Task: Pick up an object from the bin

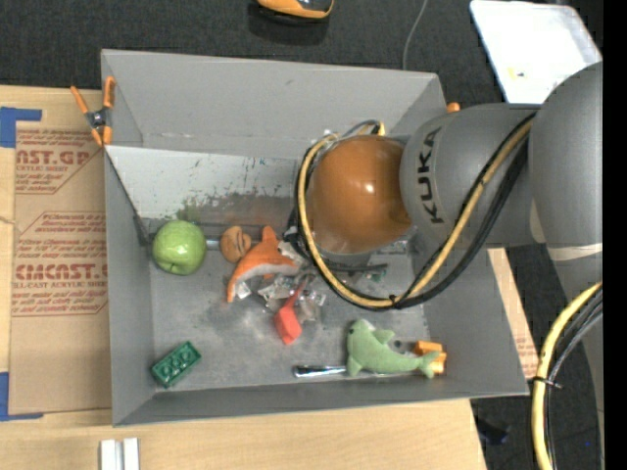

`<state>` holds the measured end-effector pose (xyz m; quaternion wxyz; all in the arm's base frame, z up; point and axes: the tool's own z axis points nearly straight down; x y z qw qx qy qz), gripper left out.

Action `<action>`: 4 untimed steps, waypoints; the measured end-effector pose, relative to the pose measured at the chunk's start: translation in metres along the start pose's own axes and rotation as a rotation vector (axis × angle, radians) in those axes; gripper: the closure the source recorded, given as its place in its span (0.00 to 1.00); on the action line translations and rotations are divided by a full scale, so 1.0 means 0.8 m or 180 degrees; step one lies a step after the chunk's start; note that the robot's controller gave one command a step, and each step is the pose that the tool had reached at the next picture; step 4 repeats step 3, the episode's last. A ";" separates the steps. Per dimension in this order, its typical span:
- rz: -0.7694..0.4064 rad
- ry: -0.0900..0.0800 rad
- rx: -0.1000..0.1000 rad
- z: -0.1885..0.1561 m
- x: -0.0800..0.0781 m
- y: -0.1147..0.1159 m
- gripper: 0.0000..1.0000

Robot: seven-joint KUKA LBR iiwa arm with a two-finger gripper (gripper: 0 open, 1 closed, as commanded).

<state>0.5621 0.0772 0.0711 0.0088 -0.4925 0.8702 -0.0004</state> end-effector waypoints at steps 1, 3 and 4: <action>0.0002 0.0016 -0.0019 -0.032 0.001 0.003 1.00; 0.0006 0.0017 -0.0032 -0.138 -0.001 0.003 1.00; 0.0006 0.0017 -0.0032 -0.138 -0.001 0.003 1.00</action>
Offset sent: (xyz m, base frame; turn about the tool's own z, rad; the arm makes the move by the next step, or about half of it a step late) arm -0.0030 -0.0002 0.0813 0.0001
